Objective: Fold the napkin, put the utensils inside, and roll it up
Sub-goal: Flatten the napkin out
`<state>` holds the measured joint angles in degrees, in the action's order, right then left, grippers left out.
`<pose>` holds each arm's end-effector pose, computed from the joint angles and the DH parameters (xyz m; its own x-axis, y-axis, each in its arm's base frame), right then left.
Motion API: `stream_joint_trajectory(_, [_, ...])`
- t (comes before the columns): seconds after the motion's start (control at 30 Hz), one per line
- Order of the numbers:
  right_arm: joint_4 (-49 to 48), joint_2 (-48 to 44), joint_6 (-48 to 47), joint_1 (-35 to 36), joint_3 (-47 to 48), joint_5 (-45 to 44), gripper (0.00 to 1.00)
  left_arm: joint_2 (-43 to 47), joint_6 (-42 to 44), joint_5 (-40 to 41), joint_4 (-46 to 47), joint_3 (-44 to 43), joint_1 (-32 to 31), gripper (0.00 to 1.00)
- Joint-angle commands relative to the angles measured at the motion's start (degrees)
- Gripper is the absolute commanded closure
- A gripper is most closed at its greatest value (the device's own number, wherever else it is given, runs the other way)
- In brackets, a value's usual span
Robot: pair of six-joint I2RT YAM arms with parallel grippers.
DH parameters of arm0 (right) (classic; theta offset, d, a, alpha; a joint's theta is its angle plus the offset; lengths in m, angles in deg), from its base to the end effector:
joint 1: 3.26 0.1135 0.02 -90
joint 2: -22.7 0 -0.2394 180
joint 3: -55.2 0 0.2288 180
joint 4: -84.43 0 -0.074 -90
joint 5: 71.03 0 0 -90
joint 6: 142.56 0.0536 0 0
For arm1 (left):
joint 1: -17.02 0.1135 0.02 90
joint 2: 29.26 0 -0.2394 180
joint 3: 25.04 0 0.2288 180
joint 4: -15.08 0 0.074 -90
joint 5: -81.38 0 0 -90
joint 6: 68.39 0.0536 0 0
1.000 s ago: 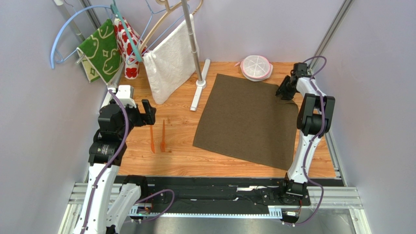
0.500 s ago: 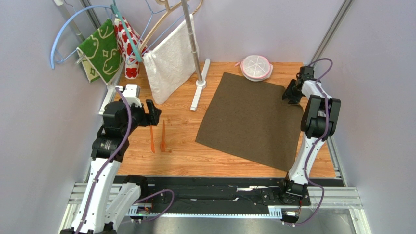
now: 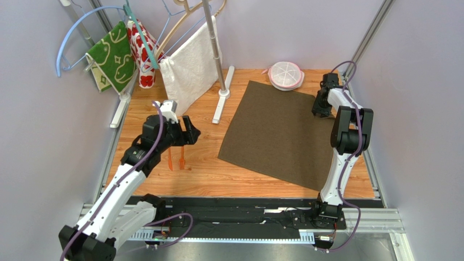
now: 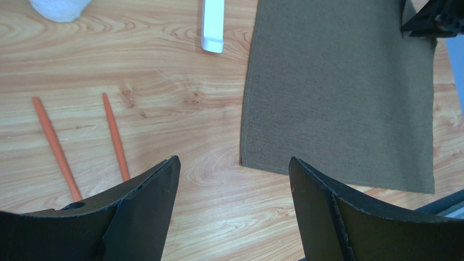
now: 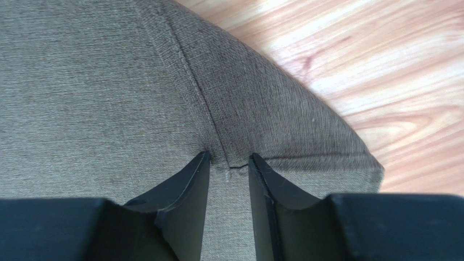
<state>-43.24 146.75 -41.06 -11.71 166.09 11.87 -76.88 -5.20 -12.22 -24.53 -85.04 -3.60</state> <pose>0.4240 -0.0697 0.1440 -0.8428 0.3252 -0.4289 0.3720 0.9278 -0.0275 0.1818 -0.0720 0.2811 -0.5643 -0.2686 -0.7806 0.1672 0.8888 -0.4267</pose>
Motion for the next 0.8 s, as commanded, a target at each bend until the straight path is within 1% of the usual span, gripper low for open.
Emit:
stream_joint_trajectory(0.0, [1.55, -0.21, -1.40, -0.17, 2.49, -3.19, 0.68, -3.88, -3.16, 2.54, 6.38, 0.15, -3.19, 0.18])
stream_joint_trajectory(0.07, [1.37, -0.03, -1.05, -0.17, 1.97, -3.19, 0.71, -5.82, -4.21, 2.28, 9.27, 0.94, -4.59, 0.18])
stream_joint_trajectory(0.1, [1.11, -0.12, -0.70, -0.17, 1.10, -3.02, 0.77, -6.43, -4.65, 2.28, 10.42, 1.20, -5.30, 0.19])
stream_joint_trajectory(0.13, [0.76, -0.21, -0.70, -0.17, 0.83, -2.84, 0.80, -7.83, -5.09, 2.54, 11.56, 1.55, -6.09, 0.19])
stream_joint_trajectory(0.17, [0.50, -0.30, -0.52, -0.17, 0.65, -2.14, 0.82, -8.89, -5.71, 3.24, 13.66, 1.55, -8.27, 0.19])
stream_joint_trajectory(0.2, [0.49, -0.21, -0.52, -0.17, 0.91, -1.96, 0.89, -9.94, -6.06, 3.50, 14.81, 1.47, -9.34, 0.19])
stream_joint_trajectory(0.23, [0.67, -0.12, -0.52, -0.17, 1.09, -1.70, 0.94, -12.30, -6.32, 3.51, 16.82, 1.12, -10.48, 0.19])
stream_joint_trajectory(0.3, [0.76, -0.12, -0.35, -0.25, 2.22, -1.35, 1.00, -16.78, -7.20, 3.51, 18.68, 0.41, -13.38, 0.19])
stream_joint_trajectory(0.4, [1.63, 0.40, -0.26, -0.52, 4.16, -0.82, 1.00, -21.63, -8.52, 3.51, 22.81, -0.82, -16.55, 0.20])
stream_joint_trajectory(0.43, [1.98, 0.67, -0.17, -0.52, 5.73, -0.82, 1.00, -24.86, -8.79, 3.51, 24.04, -1.25, -17.16, 0.19])
stream_joint_trajectory(0.53, [3.91, 1.63, -0.43, -0.87, 9.16, -2.91, 1.00, -31.02, -9.84, 3.16, 28.96, -2.83, -19.71, 0.19])
stream_joint_trajectory(0.67, [4.27, 2.25, -1.13, -1.57, 12.24, -6.78, 1.00, -35.61, -9.93, 3.51, 30.46, -4.77, -23.05, 0.20])
stream_joint_trajectory(0.7, [4.45, 2.86, -1.14, -1.92, 13.21, -6.88, 1.00, -36.57, -10.02, 4.99, 30.90, -4.86, -23.32, 0.19])
stream_joint_trajectory(0.77, [4.80, 3.74, -1.40, -2.71, 15.49, -7.32, 1.00, -37.54, -10.63, 4.74, 32.31, -4.77, -23.59, 0.19])
